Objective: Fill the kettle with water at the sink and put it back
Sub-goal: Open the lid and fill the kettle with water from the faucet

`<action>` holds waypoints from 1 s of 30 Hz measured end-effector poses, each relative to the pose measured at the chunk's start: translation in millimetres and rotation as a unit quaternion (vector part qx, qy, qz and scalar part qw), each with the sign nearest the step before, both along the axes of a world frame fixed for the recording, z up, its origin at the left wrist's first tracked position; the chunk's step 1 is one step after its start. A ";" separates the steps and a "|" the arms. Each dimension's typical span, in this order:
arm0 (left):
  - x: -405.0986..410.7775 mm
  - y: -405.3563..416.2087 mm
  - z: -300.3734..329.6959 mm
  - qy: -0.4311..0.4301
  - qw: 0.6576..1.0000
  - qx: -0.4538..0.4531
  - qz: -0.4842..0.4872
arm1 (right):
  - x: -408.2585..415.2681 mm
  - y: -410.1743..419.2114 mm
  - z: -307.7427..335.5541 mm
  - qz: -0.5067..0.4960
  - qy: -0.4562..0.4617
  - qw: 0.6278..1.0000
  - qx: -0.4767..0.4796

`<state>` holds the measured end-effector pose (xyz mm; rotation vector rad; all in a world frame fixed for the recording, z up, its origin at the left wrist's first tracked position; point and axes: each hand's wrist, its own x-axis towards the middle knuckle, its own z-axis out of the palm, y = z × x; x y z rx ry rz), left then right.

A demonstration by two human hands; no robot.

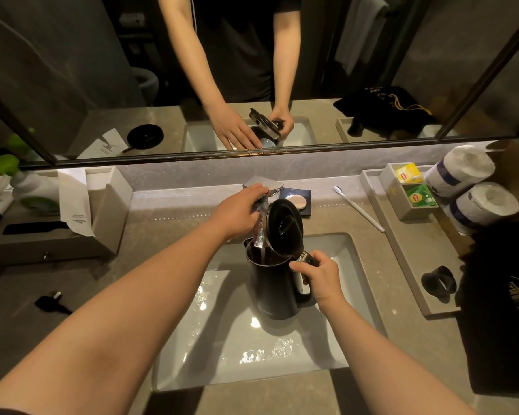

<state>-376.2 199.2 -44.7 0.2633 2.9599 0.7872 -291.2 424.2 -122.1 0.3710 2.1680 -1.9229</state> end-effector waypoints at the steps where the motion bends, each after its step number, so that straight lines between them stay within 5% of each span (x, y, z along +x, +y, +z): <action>1: 0.0 0.1 0.4 -0.002 1.000 -0.001 -0.001 | 0.0 0.1 -0.1 0.000 -0.001 1.000 0.000; 30: 4.0 0.2 1.8 0.000 1.000 -0.003 -0.011 | 2.7 3.2 2.5 0.005 -0.009 1.000 -0.003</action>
